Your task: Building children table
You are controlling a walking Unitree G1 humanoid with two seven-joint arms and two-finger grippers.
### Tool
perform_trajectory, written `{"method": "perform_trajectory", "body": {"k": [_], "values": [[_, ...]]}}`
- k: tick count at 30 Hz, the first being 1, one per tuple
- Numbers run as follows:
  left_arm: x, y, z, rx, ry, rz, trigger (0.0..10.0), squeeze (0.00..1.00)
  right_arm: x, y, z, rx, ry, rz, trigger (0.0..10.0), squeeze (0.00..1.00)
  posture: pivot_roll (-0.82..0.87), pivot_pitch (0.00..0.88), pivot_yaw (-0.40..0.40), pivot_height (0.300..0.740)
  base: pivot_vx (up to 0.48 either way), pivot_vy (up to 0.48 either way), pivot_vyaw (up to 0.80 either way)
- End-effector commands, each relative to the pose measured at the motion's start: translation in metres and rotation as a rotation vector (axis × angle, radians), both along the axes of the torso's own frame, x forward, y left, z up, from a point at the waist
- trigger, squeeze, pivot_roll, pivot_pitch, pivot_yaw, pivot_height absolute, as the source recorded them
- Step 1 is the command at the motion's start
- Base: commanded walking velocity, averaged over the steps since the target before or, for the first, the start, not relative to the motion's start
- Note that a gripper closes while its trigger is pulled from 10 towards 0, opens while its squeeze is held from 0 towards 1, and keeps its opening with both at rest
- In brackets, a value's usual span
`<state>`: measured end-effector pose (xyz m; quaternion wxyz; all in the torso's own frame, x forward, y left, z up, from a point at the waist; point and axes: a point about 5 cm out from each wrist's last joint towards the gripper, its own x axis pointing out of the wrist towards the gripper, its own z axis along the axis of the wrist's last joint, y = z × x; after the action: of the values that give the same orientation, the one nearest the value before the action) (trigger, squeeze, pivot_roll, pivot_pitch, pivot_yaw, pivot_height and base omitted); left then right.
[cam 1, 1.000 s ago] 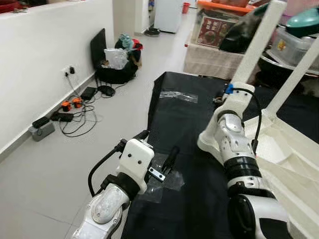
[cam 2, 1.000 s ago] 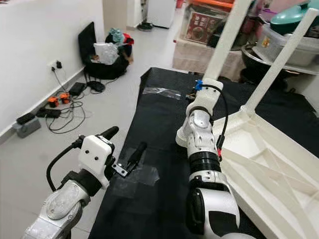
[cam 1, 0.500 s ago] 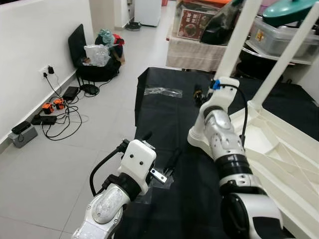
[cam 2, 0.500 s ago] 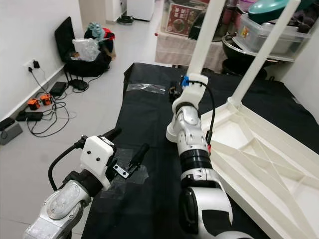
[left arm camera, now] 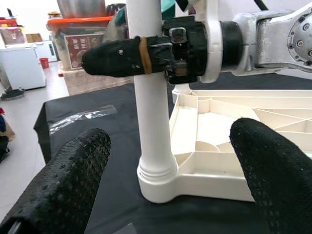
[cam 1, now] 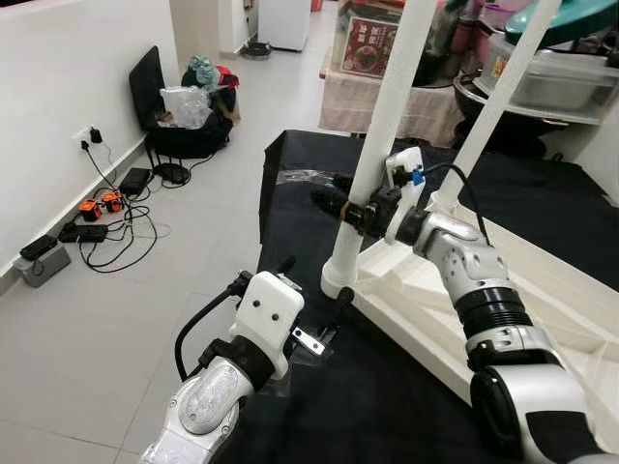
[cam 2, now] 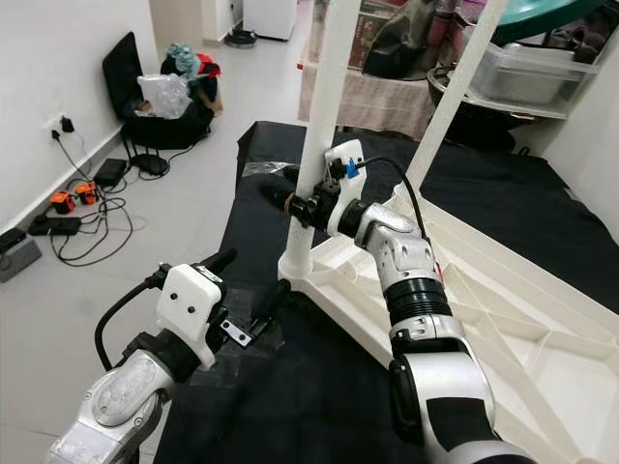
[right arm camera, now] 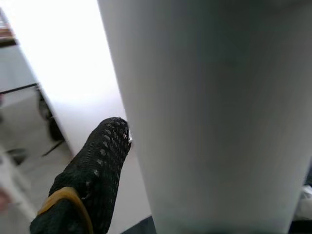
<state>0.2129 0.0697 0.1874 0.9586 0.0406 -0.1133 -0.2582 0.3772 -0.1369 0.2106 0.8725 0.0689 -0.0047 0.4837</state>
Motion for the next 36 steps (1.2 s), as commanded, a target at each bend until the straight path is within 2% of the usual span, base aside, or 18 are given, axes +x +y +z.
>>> {"method": "perform_trajectory", "body": {"k": [1, 4, 5, 9, 11, 13, 16, 17, 18, 19, 20, 23, 25, 27, 28, 33, 34, 36], "values": [[0.001, -0.002, -0.001, 0.0, 0.004, -0.006, 10.0, 0.0, -0.002, 0.005, -0.009, -0.002, 0.027, 0.046, 10.0, 0.0, 0.1, 0.0, -0.111, 0.74, 0.0, 0.0, 0.0], [0.001, -0.002, 0.0, 0.0, 0.002, -0.005, 10.0, 0.0, 0.0, 0.009, -0.014, -0.002, 0.034, 0.054, 10.0, 0.0, 0.11, 0.0, -0.112, 0.74, 0.0, 0.0, 0.0], [0.001, -0.001, 0.0, 0.001, 0.002, -0.003, 10.0, 0.0, 0.002, 0.012, -0.018, 0.0, 0.028, 0.032, 0.0, 0.0, 0.11, 0.0, -0.112, 0.74, 0.0, 0.0, 0.0], [0.001, -0.001, 0.0, 0.004, 0.001, 0.0, 10.0, 0.0, 0.006, 0.016, -0.022, 0.022, 0.027, -0.062, 0.0, 0.0, 0.11, 0.0, -0.112, 0.74, 0.0, 0.0, 0.0], [0.001, 0.0, 0.0, 0.004, 0.0, 0.001, 10.0, 0.0, 0.012, 0.012, -0.021, 0.021, 0.025, -0.201, 0.0, 0.0, 0.11, 0.0, -0.111, 0.74, 0.0, 0.0, 0.0], [0.001, 0.0, 0.0, 0.004, 0.0, 0.001, 10.0, 0.0, 0.012, 0.012, -0.021, 0.021, 0.025, -0.201, 0.0, 0.0, 0.11, 0.0, -0.111, 0.74, 0.0, 0.0, 0.0], [0.001, -0.001, 0.0, 0.004, 0.001, -0.003, 10.0, 0.0, 0.025, -0.011, -0.022, 0.022, 0.088, -0.606, 0.0, 0.0, 0.1, 0.0, -0.108, 0.74, 0.0, 0.0, 0.0], [0.001, -0.001, 0.0, 0.004, 0.001, -0.003, 10.0, 0.0, 0.025, -0.011, -0.022, 0.022, 0.088, -0.606, 0.0, 0.0, 0.1, 0.0, -0.108, 0.74, 0.0, 0.0, 0.0], [0.001, -0.001, 0.0, 0.003, 0.003, -0.005, 10.0, 0.0, 0.027, -0.026, -0.027, 0.059, 0.149, -0.843, 0.0, 0.0, 0.09, 0.0, -0.106, 0.74, 0.0, 0.0, 0.0], [0.001, -0.001, 0.0, 0.003, 0.003, -0.005, 10.0, 0.0, 0.027, -0.026, -0.027, 0.059, 0.149, -0.843, 0.0, 0.0, 0.09, 0.0, -0.106, 0.74, 0.0, 0.0, 0.0], [0.001, -0.002, -0.001, 0.003, 0.004, -0.006, 10.0, 0.0, 0.025, -0.038, -0.03, 0.046, 0.163, -1.027, 0.0, 0.0, 0.09, 0.0, -0.104, 0.74, 0.0, 0.0, 0.0], [0.001, -0.002, -0.001, 0.003, 0.005, -0.009, 10.0, 0.0, 0.022, -0.047, -0.032, 0.028, 0.156, -1.171, 0.0, 0.0, 0.09, 0.0, -0.103, 0.74, 0.0, 0.0, 0.0], [0.001, -0.002, -0.001, 0.005, 0.006, -0.01, 10.0, 0.0, 0.012, -0.053, -0.032, 0.042, 0.14, -1.405, 0.0, 0.0, 0.1, 0.0, -0.101, 0.74, 0.0, 0.0, 0.0], [0.001, -0.002, -0.001, 0.006, 0.007, -0.009, 10.0, 0.0, 0.01, -0.048, -0.032, 0.072, 0.153, -1.437, 0.0, 0.0, 0.1, 0.0, -0.101, 0.74, 0.0, 0.0, 0.0], [0.001, -0.001, -0.001, 0.007, 0.007, -0.008, 10.0, 0.0, 0.01, -0.041, -0.031, 0.099, 0.17, -1.423, 9.2, 0.0, 0.1, 0.0, -0.101, 0.74, 0.0, 0.0, 0.0], [0.001, -0.002, -0.002, 0.008, 0.009, -0.008, 10.0, 0.0, 0.017, -0.02, -0.021, 0.123, 0.152, -1.306, 10.0, 0.0, 0.1, 0.0, -0.106, 0.74, 0.0, 0.0, 0.0], [0.001, -0.001, -0.002, 0.007, 0.009, -0.005, 10.0, 0.0, 0.02, -0.013, -0.014, 0.143, 0.133, -1.254, 10.0, 1.0, 0.1, 0.0, -0.107, 0.74, 0.0, 0.0, 0.0], [0.001, -0.001, -0.002, 0.007, 0.009, -0.005, 10.0, 0.0, 0.022, -0.009, -0.008, 0.172, 0.12, -1.21, 10.0, 1.0, 0.1, 0.0, -0.107, 0.74, 0.0, 0.0, 0.0]]}}
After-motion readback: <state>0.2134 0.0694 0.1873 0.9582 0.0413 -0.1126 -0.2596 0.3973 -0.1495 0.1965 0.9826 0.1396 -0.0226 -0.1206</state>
